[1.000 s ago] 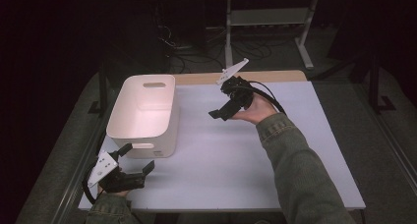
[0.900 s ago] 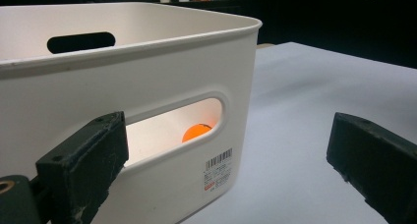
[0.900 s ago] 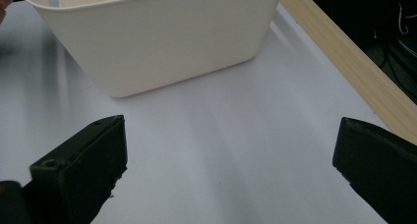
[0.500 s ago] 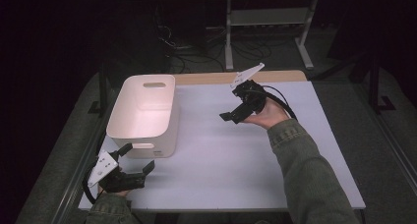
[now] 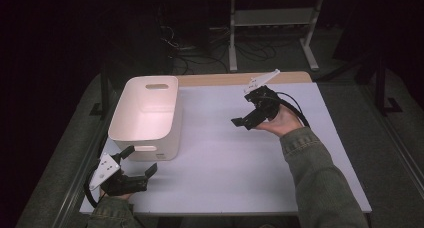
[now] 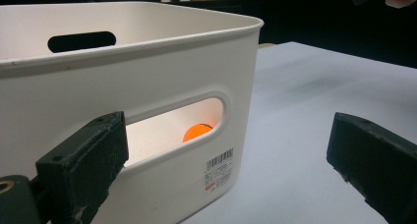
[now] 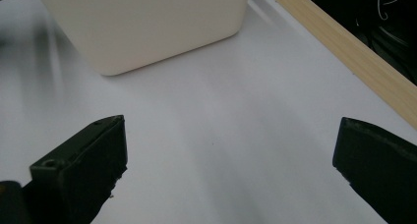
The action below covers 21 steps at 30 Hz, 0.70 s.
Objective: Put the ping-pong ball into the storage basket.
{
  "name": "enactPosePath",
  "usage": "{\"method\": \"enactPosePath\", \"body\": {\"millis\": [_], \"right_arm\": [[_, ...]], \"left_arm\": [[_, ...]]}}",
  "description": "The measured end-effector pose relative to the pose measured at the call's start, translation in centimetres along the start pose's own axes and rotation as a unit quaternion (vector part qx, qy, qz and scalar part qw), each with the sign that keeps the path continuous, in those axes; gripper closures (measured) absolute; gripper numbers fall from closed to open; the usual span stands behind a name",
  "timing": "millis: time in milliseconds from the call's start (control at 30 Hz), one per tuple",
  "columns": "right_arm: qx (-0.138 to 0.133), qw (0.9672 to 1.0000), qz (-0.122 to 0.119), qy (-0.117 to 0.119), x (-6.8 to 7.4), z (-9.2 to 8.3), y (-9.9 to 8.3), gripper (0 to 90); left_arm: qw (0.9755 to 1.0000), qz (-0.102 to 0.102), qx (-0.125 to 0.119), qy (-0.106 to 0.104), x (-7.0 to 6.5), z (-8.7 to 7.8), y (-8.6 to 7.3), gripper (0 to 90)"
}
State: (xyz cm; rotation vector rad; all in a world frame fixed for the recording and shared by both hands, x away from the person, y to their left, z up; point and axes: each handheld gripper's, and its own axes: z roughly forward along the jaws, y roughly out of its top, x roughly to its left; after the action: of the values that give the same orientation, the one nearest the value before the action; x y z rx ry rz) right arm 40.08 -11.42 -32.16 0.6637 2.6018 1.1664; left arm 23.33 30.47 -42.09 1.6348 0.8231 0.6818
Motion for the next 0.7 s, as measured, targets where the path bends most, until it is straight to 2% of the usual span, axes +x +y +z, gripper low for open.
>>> {"method": "enactPosePath", "body": {"millis": [700], "right_arm": [[-0.013, 0.9995, 0.024, -0.015, -0.2, -1.6, -2.9, 0.0]], "left_arm": [[1.0, -0.001, -0.002, -0.001, 0.0, 0.0, 0.0, 1.6]]}}
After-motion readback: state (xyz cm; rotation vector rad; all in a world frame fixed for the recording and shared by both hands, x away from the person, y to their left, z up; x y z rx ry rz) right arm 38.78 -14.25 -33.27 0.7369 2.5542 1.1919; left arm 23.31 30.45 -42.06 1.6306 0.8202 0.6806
